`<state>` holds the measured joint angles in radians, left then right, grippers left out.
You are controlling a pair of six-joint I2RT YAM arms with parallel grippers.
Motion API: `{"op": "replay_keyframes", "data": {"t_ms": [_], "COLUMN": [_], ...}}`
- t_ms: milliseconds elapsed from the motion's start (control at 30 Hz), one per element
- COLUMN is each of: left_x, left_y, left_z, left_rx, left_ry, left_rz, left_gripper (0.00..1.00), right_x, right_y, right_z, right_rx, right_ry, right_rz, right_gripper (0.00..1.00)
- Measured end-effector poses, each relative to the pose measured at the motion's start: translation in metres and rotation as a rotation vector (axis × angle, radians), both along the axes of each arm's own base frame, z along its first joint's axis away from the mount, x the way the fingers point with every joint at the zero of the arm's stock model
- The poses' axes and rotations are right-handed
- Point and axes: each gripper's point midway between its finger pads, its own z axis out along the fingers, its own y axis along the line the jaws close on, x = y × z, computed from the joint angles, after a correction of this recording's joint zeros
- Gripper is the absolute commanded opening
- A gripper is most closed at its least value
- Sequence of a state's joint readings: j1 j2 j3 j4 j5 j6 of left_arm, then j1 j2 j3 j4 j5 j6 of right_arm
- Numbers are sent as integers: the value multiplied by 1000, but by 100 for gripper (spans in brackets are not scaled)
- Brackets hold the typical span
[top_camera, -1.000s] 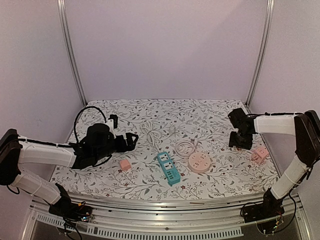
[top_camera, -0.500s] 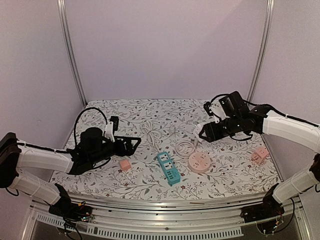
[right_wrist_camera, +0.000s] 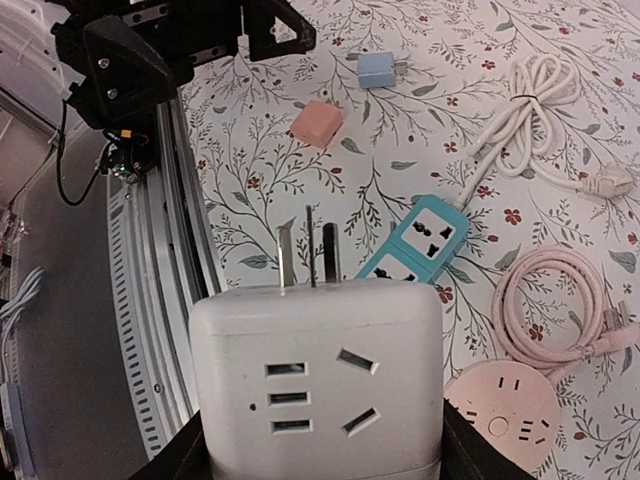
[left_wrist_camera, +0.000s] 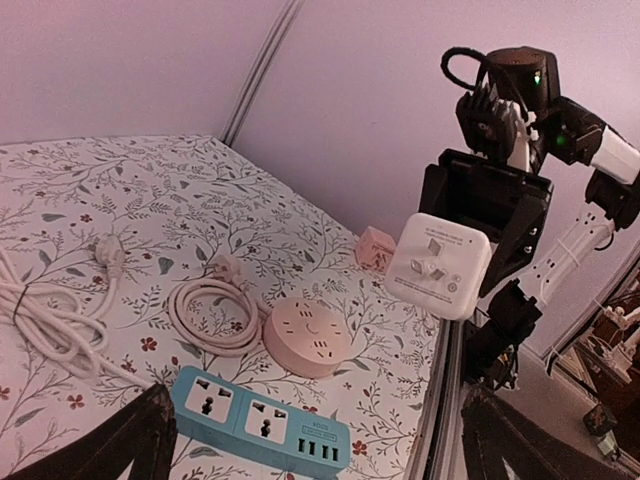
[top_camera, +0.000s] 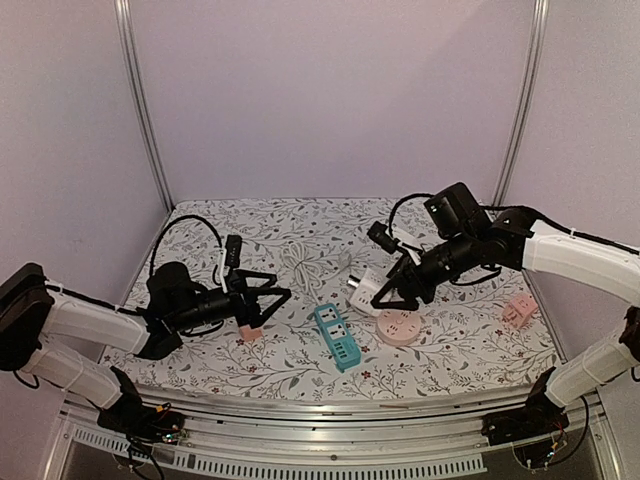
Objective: Insert the plug
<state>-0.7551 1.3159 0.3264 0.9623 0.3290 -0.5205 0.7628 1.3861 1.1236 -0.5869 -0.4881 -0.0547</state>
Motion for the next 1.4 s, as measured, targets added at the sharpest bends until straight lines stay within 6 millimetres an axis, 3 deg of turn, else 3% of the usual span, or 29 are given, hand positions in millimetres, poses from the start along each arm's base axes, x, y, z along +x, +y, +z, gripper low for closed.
{"op": "replay_keyframes", "data": {"t_ms": [167,333,533,733,1033,1400], "left_x": [-19,-40,-66,-81,-94,-93], "left_y": [-16,-33,-57,-69,-81,-87], "left_z": [-3,1,13,15,7,0], "left_rx": [-19,-32,-37,-19,35,70], "left_ry": [-7,-21,-64,-80,-87,-85], "left_rz": [-151,-292,-439,-509,-553,-542], "left_gripper": [99,99,99,97,90,93], "right_x": [-27,-41,-46,-58,-66,-77], "right_y": [25,41,46,53,57,62], "right_z": [14,9,-1,3,8,10], "right_rx": [17,-21,-66,-73,-80,-90], "right_ry": [-16,-2,20,10,-7,-9], "right_rz": [148,224,257,299,325,365], "right_gripper": [15,13,13,13,12,11]}}
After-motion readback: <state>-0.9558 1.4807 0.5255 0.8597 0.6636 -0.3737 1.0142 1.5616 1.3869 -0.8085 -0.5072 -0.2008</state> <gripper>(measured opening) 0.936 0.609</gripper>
